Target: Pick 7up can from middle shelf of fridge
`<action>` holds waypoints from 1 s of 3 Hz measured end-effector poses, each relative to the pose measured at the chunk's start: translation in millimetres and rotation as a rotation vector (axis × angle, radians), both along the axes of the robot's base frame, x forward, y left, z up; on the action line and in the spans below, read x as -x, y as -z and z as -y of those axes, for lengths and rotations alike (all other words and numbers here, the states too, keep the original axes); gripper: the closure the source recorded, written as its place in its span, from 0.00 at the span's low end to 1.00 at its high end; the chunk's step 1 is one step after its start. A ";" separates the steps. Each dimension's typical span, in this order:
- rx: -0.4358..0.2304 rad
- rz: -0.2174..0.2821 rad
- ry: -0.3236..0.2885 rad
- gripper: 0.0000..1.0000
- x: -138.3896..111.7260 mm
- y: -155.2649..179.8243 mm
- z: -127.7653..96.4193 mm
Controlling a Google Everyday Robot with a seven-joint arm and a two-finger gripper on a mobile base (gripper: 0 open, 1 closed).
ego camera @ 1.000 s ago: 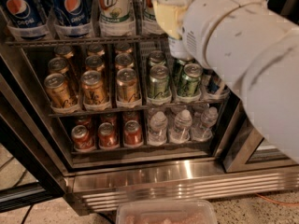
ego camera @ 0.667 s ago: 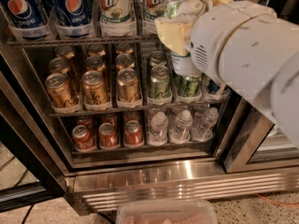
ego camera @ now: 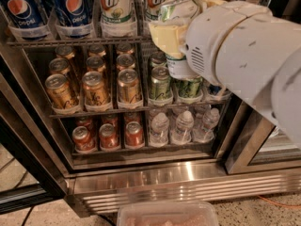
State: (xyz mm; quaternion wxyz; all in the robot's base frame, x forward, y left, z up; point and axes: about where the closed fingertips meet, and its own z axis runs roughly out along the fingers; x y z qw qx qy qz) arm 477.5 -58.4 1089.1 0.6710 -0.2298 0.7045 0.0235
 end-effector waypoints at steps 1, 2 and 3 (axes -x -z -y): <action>0.003 -0.050 -0.077 1.00 5.0 11.5 -29.1; 0.003 -0.137 -0.189 1.00 16.3 32.6 -65.9; 0.017 -0.190 -0.287 1.00 29.9 42.4 -94.1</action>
Offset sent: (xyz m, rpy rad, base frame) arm -0.0322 0.0914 -0.0839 0.0049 0.2925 0.3231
